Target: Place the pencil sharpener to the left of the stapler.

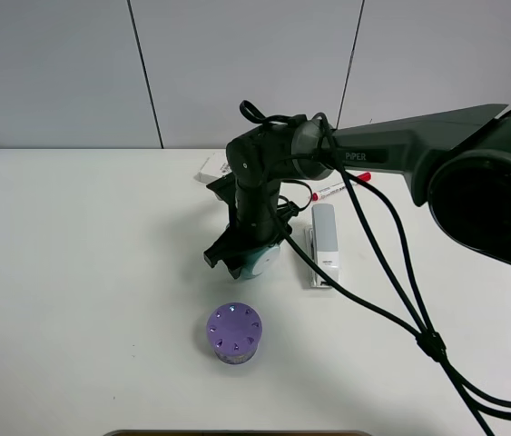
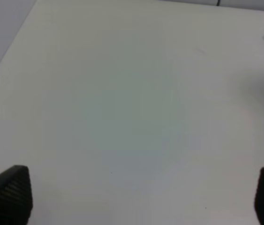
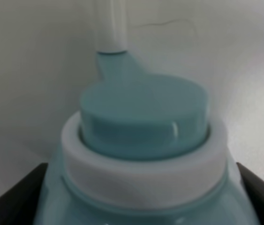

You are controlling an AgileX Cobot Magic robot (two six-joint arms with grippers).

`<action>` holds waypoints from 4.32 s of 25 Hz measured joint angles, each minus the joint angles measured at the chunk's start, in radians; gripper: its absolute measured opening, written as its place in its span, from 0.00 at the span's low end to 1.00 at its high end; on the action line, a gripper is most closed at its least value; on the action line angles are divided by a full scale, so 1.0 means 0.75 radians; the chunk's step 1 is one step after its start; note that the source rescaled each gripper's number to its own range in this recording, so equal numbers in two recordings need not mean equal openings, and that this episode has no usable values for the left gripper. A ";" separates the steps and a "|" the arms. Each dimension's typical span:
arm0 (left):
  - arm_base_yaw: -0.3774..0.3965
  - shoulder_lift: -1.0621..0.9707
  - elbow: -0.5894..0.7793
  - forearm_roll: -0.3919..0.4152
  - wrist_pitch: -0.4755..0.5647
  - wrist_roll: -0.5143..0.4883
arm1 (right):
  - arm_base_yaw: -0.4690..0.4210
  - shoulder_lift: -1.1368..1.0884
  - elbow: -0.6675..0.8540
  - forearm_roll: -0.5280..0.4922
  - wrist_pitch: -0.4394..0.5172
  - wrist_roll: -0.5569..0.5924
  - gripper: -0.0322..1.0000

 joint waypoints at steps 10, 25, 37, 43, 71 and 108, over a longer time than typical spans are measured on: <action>0.000 0.000 0.000 0.000 0.000 0.000 | 0.000 0.000 -0.001 0.000 0.000 0.004 0.72; 0.000 0.000 0.000 0.000 0.000 0.000 | 0.000 -0.096 -0.001 0.000 0.069 0.025 0.80; 0.000 0.000 0.000 0.000 0.000 0.000 | 0.000 -0.395 -0.001 -0.004 0.329 0.000 0.80; 0.000 0.000 0.000 0.000 0.000 0.000 | 0.000 -0.624 -0.001 -0.024 0.423 -0.005 0.80; 0.000 0.000 0.000 0.000 0.000 0.000 | -0.025 -1.722 0.544 -0.235 0.432 0.113 0.80; 0.000 0.000 0.000 0.000 0.000 0.000 | -0.795 -3.018 1.479 -0.205 0.230 0.133 0.80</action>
